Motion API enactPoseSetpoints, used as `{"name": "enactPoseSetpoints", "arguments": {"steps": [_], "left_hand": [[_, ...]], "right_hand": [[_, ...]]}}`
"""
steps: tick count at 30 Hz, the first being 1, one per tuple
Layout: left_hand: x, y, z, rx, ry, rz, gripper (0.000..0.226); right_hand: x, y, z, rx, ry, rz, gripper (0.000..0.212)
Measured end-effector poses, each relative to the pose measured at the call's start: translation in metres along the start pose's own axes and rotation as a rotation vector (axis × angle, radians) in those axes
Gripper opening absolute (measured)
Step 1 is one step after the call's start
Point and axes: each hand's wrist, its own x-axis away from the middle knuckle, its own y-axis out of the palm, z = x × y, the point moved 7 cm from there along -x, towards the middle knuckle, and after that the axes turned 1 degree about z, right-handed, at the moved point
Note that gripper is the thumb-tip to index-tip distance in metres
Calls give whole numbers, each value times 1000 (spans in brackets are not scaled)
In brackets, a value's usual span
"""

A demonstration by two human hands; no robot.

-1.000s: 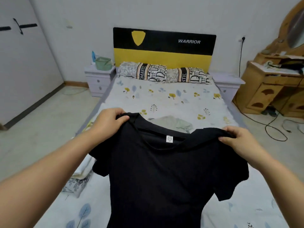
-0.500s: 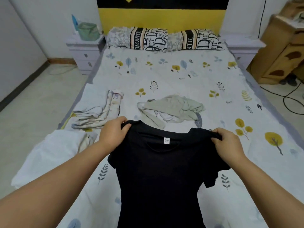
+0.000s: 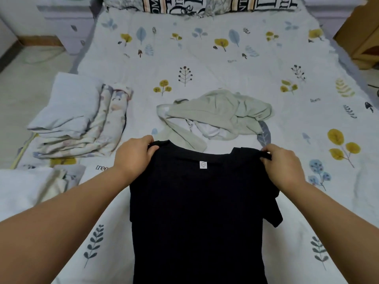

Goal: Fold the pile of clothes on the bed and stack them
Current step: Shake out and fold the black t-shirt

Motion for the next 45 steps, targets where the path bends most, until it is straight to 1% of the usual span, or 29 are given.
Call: {"name": "enactPoseSetpoints", "arguments": {"steps": [5,7,9,11,14,16,18,20,21,22,24,25,26,27,28,29,30,31,32,34,35,37,38,39,40,41,43,44,45], "left_hand": [[-18,56,-19,-29,-61,-8,25],[-22,75,-27,-24,-126,-37,27],[-22,88,-33,-35,-186,-49,33],[-22,93,-26,-86,-148,9,37],[-24,104,10,-42,1,37,26],[-28,116,48,67,114,-25,21],[-29,128,91,181,226,-103,24],[-29,144,134,239,273,-210,38],[-29,153,153,223,291,-273,49],[-29,163,169,184,314,-339,59],[-32,184,190,102,346,-463,68],[-34,193,196,59,362,-521,63],[-36,199,200,16,383,-560,51],[-40,201,203,-8,398,-550,36],[-45,199,205,19,383,-492,25],[-50,197,204,90,334,-414,20],[-52,193,202,173,268,-336,17],[-52,193,200,237,212,-292,15],[-49,196,200,275,180,-287,18],[-37,201,201,269,144,-315,34],[-32,199,202,247,145,-282,41],[-28,188,205,251,193,-188,44],[-26,187,211,262,237,-209,42],[-23,188,216,299,257,-281,40],[-20,193,221,379,229,-395,37],[-17,199,223,520,143,-525,34],[-11,205,225,873,-118,-739,29],[-9,205,225,1001,-208,-809,26],[-10,203,222,1063,-233,-833,19]], "right_hand": [[-39,56,15,39,-10,-19,20],[-52,78,25,3,60,-69,30],[-57,98,37,-11,151,-148,45],[-55,104,44,-22,179,-133,49],[-39,95,52,-72,194,-53,44],[-25,92,61,-34,228,-71,43],[-10,95,70,57,264,-139,49],[2,102,77,146,264,-223,56],[5,107,79,174,249,-249,56],[6,111,79,173,223,-259,50],[0,111,79,74,133,-220,22],[-5,107,80,-9,111,-207,16],[-10,102,84,-96,118,-190,22],[-15,94,91,-186,148,-149,24],[-19,85,99,-275,192,-84,22],[-22,77,108,-345,245,-7,18],[-21,74,117,-390,299,52,12],[-20,75,124,-395,345,64,8],[-18,80,128,-370,378,21,13],[-12,94,131,-308,417,-146,27],[-10,98,131,-292,420,-209,29],[-8,95,127,-275,385,-228,20],[-7,90,124,-277,359,-196,14],[-5,84,120,-288,337,-147,7],[-3,78,113,-302,319,-101,4],[1,74,103,-324,290,-69,4],[11,70,73,-384,177,-42,13],[17,68,55,-405,98,-32,20],[22,68,38,-426,14,-31,26]]}}
